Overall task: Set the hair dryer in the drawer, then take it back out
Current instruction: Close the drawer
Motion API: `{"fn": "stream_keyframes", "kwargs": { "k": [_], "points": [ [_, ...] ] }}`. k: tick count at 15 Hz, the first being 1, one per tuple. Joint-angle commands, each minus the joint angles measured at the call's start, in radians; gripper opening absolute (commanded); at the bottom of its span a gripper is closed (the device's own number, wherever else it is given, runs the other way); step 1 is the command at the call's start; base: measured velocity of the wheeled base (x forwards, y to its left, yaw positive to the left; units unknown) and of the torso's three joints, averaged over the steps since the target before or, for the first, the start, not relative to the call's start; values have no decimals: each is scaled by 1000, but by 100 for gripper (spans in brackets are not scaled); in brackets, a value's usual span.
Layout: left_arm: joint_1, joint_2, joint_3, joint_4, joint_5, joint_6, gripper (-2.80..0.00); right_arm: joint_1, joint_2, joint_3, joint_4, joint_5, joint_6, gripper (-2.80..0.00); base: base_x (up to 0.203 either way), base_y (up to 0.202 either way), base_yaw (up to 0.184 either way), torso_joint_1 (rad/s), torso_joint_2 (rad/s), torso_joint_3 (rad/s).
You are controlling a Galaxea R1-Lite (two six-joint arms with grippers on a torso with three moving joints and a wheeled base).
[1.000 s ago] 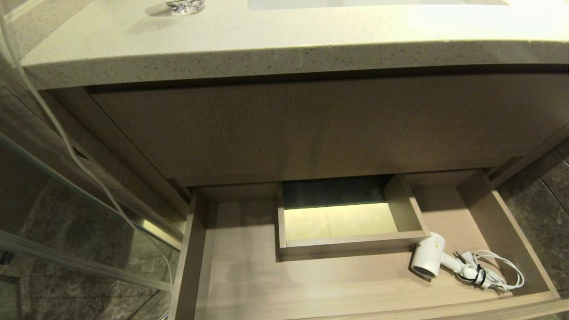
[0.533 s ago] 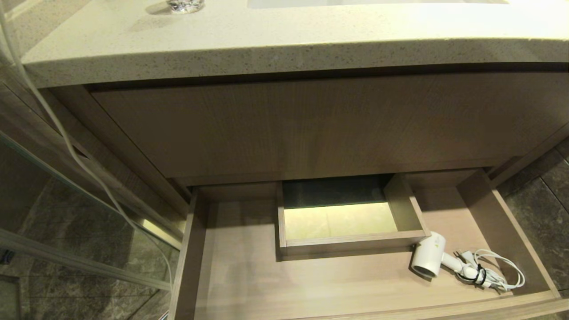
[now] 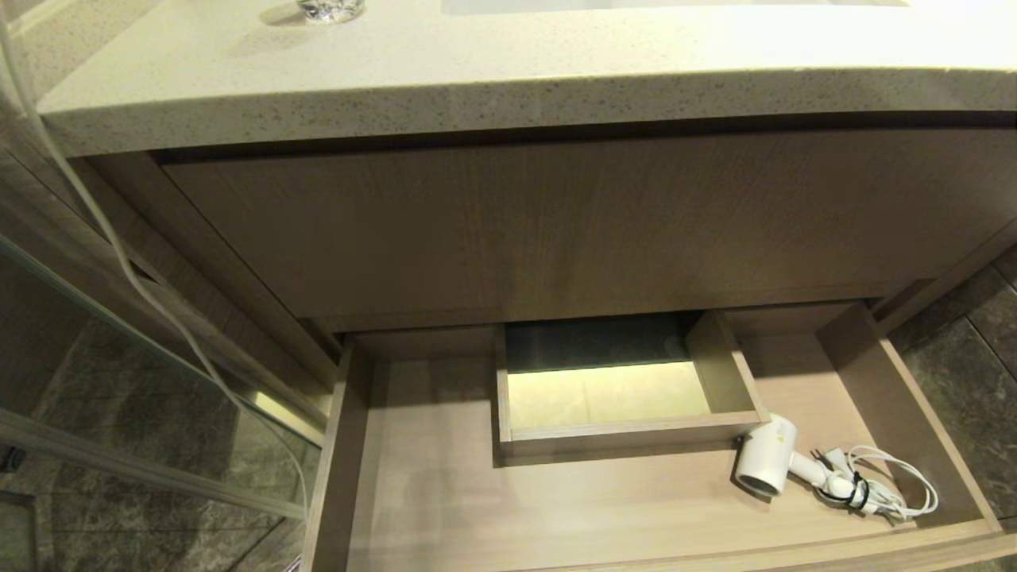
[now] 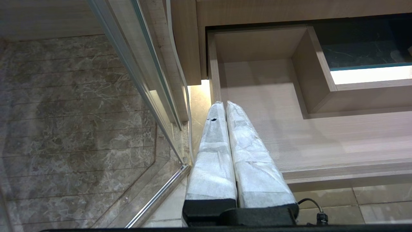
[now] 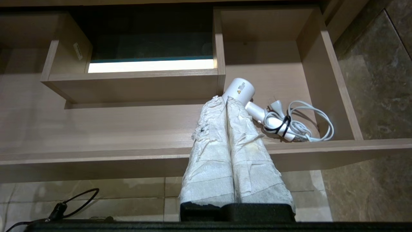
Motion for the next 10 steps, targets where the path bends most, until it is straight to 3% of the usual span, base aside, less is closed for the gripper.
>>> {"fn": "stream_keyframes", "kwargs": {
  "k": [1, 3, 6, 10],
  "points": [
    [0, 0, 0, 0, 0, 1, -280, 0, 6, -4, 7, 0, -1, -280, 0, 0, 0, 0, 0, 0],
    [0, 0, 0, 0, 0, 0, -280, 1, 2, -12, 10, 1, 0, -280, 0, 0, 0, 0, 0, 0],
    [0, 0, 0, 0, 2, -1, -280, 0, 64, -156, 35, 108, 1, -280, 0, 0, 0, 0, 0, 0],
    [0, 0, 0, 0, 0, -1, -280, 0, 240, -393, 278, 111, 3, -280, 0, 0, 0, 0, 0, 0]
  ]
}}
